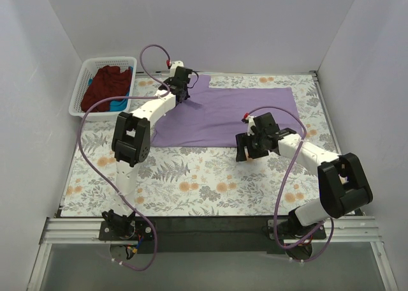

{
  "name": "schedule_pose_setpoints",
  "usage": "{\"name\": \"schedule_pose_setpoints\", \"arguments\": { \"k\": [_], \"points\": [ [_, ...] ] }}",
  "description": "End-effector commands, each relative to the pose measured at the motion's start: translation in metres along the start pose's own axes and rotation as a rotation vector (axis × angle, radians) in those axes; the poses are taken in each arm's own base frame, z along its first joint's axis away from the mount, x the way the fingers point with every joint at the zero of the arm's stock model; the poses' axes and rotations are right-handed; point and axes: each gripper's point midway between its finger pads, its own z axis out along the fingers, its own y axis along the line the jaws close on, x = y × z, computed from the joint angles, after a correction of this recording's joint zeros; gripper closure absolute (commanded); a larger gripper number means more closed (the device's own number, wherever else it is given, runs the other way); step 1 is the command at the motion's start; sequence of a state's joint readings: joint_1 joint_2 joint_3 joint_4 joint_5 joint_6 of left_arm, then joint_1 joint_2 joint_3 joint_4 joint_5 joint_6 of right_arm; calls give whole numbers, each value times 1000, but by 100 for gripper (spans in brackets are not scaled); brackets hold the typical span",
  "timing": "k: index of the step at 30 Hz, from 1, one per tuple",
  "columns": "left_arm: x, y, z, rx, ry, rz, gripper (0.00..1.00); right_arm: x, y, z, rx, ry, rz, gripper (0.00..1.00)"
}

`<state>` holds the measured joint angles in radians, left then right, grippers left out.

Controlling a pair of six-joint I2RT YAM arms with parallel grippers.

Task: Fold and stack the t-shirts
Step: Fold the tshirt

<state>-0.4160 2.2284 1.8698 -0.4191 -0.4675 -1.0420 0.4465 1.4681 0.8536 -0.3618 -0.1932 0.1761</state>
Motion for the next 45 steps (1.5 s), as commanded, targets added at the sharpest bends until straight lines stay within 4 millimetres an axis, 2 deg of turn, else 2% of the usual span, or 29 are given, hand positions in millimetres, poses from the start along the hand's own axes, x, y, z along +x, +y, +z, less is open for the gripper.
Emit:
{"name": "schedule_pose_setpoints", "arguments": {
  "k": [1,5,6,9,10,11,12,13,14,15,16,17,18,19,20,21,22,23,24,26,32,36,39,41,45],
  "points": [
    [-23,-9,3,38,-65,-17,83,-25,1,-5,19,-73,-25,22],
    [-30,-11,3,58,-78,-39,60,-31,-10,-7,88,-98,1,21],
    [-34,-11,1,60,-86,-42,50,-32,-13,-9,103,-105,8,22],
    [-50,-2,-17,52,-104,-69,40,-43,-28,-16,148,-144,73,21],
    [-65,3,-35,57,-127,-106,39,-45,-32,-18,151,-154,92,21],
    [-52,15,-38,35,-96,-108,39,-48,-36,-20,152,-166,112,21],
    [-48,24,-44,26,-84,-124,39,-54,-44,-23,134,-187,158,21],
    [-39,41,-59,8,-60,-156,39,-57,-47,-25,114,-198,185,22],
    [-29,51,-65,-5,-39,-171,39,-63,-45,-26,61,-219,211,22],
    [-21,59,-72,-5,-22,-187,39,-67,-60,-32,56,-251,285,23],
    [-28,65,-93,16,-38,-239,39,-70,-65,-35,35,-273,323,23],
    [8,83,-92,-17,27,-236,39,-74,-66,-36,-16,-307,346,25],
    [5,88,-108,10,15,-263,39,-76,-79,-41,-23,-341,422,26],
    [16,97,-110,3,31,-279,39,-78,-82,-44,-45,-367,444,27],
    [42,106,-111,-13,74,-285,39,-81,-82,-45,-97,-406,449,29],
    [45,110,-119,-1,70,-302,39,-84,-97,-51,-98,-450,495,30],
    [47,112,-120,15,69,-323,40,-91,-103,-56,-114,-497,518,30],
    [53,113,-121,26,78,-329,41,-86,-105,-55,-133,-499,541,31],
    [62,115,-121,31,94,-333,43,-85,-118,-58,-115,-522,572,31],
    [67,112,-120,61,119,-347,45,-86,-133,-60,-94,-553,606,32],
    [90,102,-105,88,196,-336,55,-77,-174,-63,-29,-608,692,32],
    [121,117,-87,8,260,-339,60,-56,-201,-58,23,-596,762,32],
    [143,132,-83,-66,324,-359,62,-30,-217,-49,34,-557,856,32],
    [156,142,-85,-107,358,-374,62,-15,-223,-44,39,-535,902,32],
    [171,160,-91,-153,394,-401,63,8,-235,-37,39,-507,1019,32]
  ]
}}
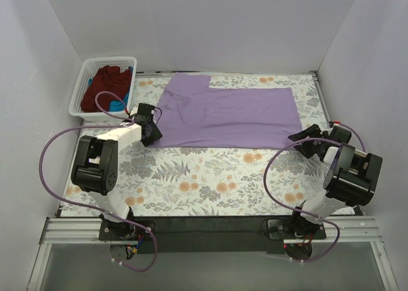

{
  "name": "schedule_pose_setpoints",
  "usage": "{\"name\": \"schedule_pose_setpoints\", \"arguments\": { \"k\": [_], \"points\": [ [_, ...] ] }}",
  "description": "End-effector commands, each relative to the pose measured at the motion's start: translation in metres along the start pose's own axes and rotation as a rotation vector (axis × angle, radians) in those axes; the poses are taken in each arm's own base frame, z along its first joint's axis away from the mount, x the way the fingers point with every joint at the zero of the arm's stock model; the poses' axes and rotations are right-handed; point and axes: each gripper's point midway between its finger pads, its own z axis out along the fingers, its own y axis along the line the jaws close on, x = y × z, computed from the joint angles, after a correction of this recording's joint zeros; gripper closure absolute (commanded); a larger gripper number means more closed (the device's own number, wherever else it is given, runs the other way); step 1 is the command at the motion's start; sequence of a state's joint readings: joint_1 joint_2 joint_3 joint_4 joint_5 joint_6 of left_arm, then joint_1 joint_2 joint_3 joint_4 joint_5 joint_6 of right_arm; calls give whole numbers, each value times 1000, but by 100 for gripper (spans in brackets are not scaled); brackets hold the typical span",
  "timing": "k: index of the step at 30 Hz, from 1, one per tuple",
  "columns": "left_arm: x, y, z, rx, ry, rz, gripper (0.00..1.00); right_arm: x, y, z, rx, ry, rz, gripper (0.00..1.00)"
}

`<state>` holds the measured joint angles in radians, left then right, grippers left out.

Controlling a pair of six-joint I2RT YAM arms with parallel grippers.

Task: Fold and stack the t-shirts
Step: Fold the tshirt

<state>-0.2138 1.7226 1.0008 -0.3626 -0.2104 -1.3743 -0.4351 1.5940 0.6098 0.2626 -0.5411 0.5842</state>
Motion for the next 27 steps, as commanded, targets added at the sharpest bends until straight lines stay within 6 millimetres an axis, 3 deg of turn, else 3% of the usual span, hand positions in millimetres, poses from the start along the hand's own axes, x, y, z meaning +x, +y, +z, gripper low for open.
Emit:
{"name": "schedule_pose_setpoints", "arguments": {
  "k": [1,9,13,15,17,20,24,27],
  "points": [
    [10,34,-4,-93,36,-50,63,15,-33,-1,76,26,96,32],
    [36,70,-22,-138,84,-74,63,9,-50,-28,185,-36,96,31],
    [60,91,-39,-154,116,-80,63,26,-51,-45,236,-13,103,31],
    [61,92,-51,-124,94,-90,62,33,-48,-54,245,-14,101,31],
    [67,100,-57,-125,84,-95,59,28,-36,-65,228,-54,55,31],
    [56,98,-71,-93,23,-112,54,14,-5,-73,162,-117,-22,31],
    [27,76,-92,5,-58,-136,51,6,54,-63,-11,-123,-176,31],
    [18,58,-94,70,-56,-131,50,7,75,-50,-73,-66,-220,31]
  ]
}}
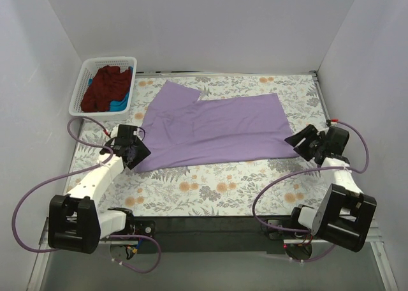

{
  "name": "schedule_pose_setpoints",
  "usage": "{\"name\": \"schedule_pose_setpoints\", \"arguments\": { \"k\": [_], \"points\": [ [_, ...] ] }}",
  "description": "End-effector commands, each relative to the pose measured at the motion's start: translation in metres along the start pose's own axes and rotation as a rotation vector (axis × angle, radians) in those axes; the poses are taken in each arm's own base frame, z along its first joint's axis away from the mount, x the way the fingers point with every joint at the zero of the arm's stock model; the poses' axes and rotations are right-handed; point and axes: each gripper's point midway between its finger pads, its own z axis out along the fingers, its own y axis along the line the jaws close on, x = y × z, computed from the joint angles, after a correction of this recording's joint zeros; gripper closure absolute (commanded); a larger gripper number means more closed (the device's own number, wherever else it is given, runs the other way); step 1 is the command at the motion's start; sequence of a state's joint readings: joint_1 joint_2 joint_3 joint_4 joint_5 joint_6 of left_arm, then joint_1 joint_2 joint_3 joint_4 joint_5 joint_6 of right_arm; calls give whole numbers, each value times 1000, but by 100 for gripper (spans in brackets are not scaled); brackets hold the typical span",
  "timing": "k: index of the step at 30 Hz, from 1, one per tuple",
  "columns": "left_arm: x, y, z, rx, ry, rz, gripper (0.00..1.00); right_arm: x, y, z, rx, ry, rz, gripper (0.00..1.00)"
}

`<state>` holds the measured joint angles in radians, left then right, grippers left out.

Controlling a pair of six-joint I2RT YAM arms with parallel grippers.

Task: Fold and stack the t-shirts
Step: Fold the tshirt

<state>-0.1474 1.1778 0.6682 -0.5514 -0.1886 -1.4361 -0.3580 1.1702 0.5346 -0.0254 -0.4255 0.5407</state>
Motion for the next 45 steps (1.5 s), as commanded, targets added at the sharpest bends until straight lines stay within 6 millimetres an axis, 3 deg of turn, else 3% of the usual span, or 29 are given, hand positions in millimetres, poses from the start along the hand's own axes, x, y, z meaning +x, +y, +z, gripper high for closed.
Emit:
{"name": "schedule_pose_setpoints", "arguments": {
  "k": [1,5,9,14,17,18,21,24,28,30,31,34,35,39,41,45],
  "points": [
    [-26,-32,-11,98,-45,-12,50,-20,35,15,-117,-1,-94,31],
    [-33,-53,-2,157,-30,34,49,-24,41,36,-158,31,-98,32],
    [-34,-60,9,181,-33,85,49,-29,34,55,-150,46,-94,32],
    [-21,-48,23,149,-10,96,49,-13,-11,75,-31,86,-33,32],
    [-14,-38,30,113,0,108,49,-7,-45,68,47,85,64,32],
    [-12,-36,31,109,8,112,49,-2,-66,60,90,79,121,32],
    [-12,-38,30,121,11,116,49,6,-92,43,158,64,197,32],
    [-13,-40,28,133,7,113,49,8,-100,28,224,62,178,31],
    [-11,-45,24,163,13,115,49,-16,-74,13,202,2,51,31],
    [-12,-51,19,188,12,119,49,-15,-54,11,218,26,-43,31],
    [-15,-58,15,206,7,125,49,-26,-38,11,213,12,-112,31],
    [-16,-78,-1,250,-11,151,49,-13,9,18,218,50,-304,32],
    [-16,-83,-5,253,-21,164,49,3,30,24,201,76,-387,33],
    [2,-98,-12,226,-24,265,49,49,66,34,213,180,-591,34],
    [11,-100,-7,217,8,293,49,72,77,40,228,230,-696,34],
    [32,-97,7,179,84,330,50,107,73,45,230,329,-771,34]
  ]
}}
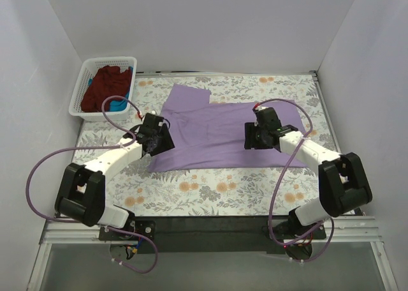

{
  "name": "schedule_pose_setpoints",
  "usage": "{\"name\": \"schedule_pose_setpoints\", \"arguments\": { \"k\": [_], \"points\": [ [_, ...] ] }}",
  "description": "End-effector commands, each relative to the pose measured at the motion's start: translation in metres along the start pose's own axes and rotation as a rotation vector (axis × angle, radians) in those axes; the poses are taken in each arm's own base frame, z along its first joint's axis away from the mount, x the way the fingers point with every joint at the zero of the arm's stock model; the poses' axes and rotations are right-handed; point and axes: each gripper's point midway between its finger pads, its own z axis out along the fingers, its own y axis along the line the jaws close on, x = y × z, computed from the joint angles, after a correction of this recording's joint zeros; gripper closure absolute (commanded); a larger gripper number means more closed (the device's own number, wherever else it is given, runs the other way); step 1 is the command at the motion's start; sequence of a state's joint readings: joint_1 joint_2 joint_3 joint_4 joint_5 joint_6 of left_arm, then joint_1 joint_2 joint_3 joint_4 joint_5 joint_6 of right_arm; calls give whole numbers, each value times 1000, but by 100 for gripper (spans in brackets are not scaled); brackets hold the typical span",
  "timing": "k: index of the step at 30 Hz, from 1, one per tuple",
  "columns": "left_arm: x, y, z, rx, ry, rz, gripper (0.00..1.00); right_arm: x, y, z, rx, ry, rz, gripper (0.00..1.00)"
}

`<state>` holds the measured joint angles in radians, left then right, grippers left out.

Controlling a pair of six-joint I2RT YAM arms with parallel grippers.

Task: Fold and stack the t-shirts
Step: Fold the tshirt

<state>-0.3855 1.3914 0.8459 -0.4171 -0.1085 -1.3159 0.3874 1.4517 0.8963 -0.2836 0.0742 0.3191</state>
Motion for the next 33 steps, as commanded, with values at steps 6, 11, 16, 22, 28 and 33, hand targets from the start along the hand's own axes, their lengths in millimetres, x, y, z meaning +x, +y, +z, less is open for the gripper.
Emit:
{"name": "schedule_pose_setpoints", "arguments": {
  "k": [6,11,16,22,28,33],
  "points": [
    [48,33,16,-161,183,18,50,67,-8,13,77,223,-113,33],
    [82,63,4,-285,297,-14,49,99,-10,4,62,306,-135,32],
    [111,73,-12,-295,384,-74,50,133,-15,-12,35,392,-141,31],
    [137,87,-30,-311,421,-153,52,152,-6,-36,-50,416,-121,31],
    [97,66,-50,-216,273,-177,46,148,15,-57,-163,391,-129,31],
    [28,41,-52,-137,42,-87,37,104,32,-75,-228,240,-167,31]
  ]
}}
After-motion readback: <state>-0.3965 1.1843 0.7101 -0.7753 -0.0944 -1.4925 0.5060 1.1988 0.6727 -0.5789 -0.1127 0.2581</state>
